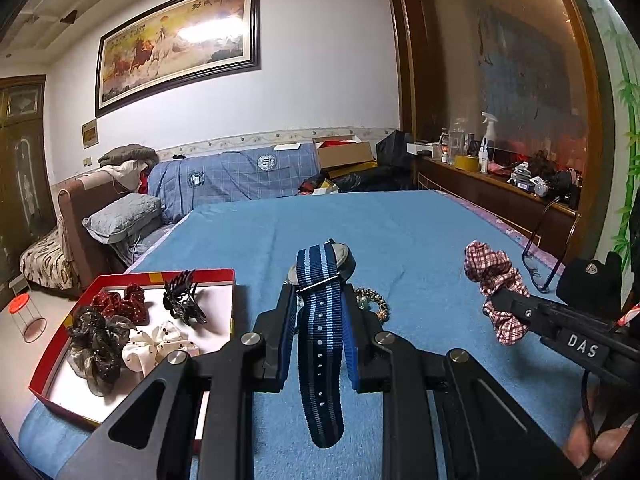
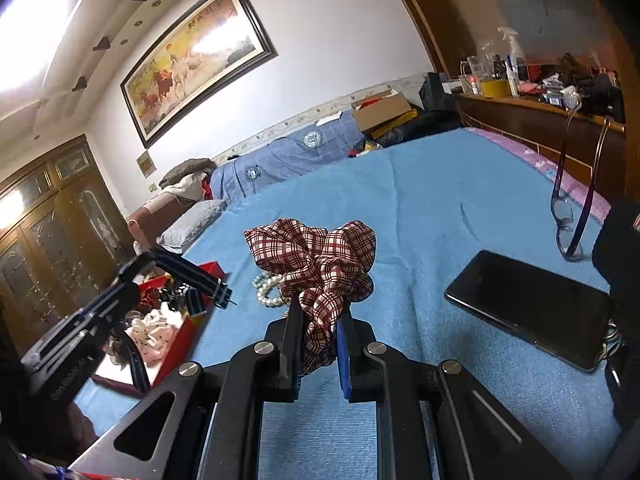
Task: Organize jewelry
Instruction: 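Lift the plaid scrunchie with the right tool while the left tool lifts the watch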
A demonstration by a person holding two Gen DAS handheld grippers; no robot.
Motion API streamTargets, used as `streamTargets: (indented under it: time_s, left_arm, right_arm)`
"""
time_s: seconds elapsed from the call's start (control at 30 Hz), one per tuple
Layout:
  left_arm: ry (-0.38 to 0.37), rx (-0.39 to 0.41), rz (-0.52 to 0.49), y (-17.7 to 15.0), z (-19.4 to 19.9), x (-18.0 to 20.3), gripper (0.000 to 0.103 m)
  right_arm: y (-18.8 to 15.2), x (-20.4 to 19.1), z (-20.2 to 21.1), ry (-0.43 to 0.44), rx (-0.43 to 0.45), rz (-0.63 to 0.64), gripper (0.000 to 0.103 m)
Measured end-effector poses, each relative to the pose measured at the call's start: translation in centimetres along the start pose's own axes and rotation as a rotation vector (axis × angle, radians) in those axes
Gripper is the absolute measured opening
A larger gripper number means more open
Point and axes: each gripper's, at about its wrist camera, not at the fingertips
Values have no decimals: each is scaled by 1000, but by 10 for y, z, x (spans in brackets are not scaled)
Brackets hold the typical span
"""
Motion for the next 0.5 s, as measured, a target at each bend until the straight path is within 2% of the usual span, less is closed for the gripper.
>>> streamTargets:
  time_s: [0.5]
  left_arm:
    - [6, 14, 26, -3, 15, -16, 21]
  right_arm:
    - [-1, -24, 6, 23, -6, 47, 15]
Point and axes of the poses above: each gripper's, at about its wrist camera, not at the fingertips, and z roughly against the way its jaws point, x to its right, y to its top, and after that the axes turned 4 degrees about y, right-handed
